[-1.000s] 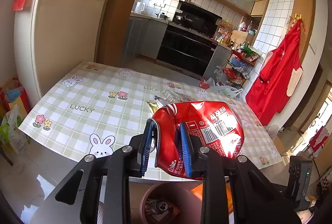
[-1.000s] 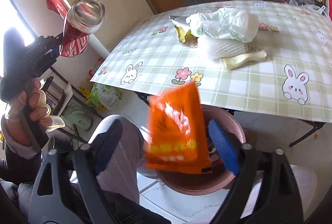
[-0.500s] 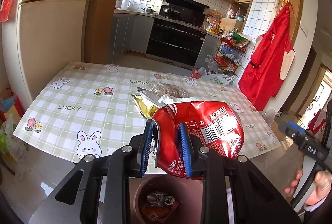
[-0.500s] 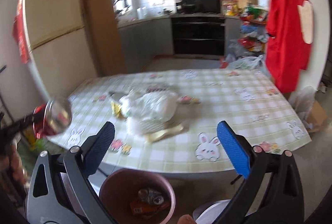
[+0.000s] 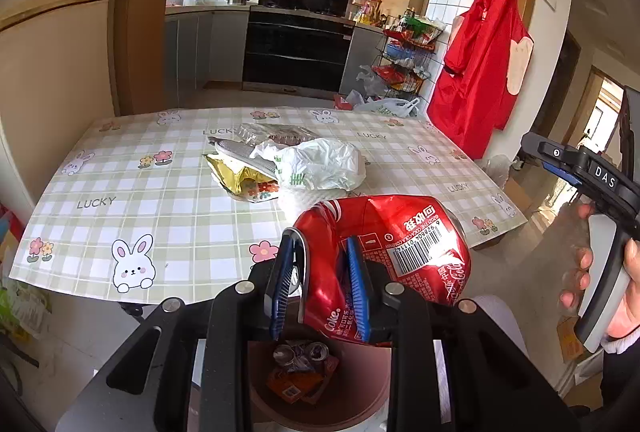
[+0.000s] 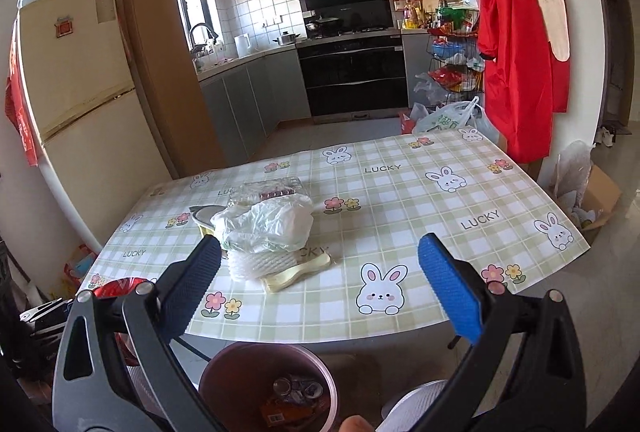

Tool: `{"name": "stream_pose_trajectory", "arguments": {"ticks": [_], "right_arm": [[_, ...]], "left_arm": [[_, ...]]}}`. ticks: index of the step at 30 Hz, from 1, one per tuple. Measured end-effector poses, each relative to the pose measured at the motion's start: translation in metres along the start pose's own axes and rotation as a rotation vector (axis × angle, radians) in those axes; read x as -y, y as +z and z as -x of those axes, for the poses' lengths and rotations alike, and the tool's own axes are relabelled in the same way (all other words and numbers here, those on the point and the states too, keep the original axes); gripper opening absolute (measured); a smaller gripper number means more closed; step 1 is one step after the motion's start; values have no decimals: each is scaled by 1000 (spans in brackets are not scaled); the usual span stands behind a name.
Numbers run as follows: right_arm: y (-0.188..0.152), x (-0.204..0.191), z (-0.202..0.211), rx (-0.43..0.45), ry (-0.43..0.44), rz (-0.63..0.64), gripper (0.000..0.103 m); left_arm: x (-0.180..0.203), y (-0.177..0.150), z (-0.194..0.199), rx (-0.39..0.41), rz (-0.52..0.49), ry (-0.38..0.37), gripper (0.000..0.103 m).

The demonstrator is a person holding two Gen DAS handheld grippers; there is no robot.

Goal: Collect trash
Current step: 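Open the left tool over the pink bin to drop the red Coke can, then reach the left tool to the white plastic bag and close on it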

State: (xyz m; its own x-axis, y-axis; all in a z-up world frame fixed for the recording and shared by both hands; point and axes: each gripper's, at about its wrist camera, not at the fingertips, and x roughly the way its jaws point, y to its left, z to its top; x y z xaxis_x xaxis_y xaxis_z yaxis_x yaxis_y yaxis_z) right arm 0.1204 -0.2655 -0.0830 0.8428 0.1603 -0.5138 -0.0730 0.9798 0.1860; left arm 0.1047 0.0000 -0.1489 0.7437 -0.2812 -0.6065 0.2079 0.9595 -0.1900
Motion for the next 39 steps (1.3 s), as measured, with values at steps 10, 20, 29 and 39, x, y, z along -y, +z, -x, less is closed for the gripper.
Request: {"name": "stream_pose_trajectory", "arguments": {"ticks": [10, 20, 29, 39], "right_arm": [[-3, -1, -5, -17, 6, 2, 97], [-7, -4, -9, -34, -1, 2, 97], [-11, -2, -12, -36, -21, 7, 97], [-24, 4, -41, -97, -40, 19, 97]], "left_arm": [[-2, -5, -6, 3, 32, -65, 87], [-29, -4, -1, 32, 116, 59, 95], [-43, -4, 2, 48, 146, 114, 95], [-63, -1, -12, 35, 156, 163, 95]]}}
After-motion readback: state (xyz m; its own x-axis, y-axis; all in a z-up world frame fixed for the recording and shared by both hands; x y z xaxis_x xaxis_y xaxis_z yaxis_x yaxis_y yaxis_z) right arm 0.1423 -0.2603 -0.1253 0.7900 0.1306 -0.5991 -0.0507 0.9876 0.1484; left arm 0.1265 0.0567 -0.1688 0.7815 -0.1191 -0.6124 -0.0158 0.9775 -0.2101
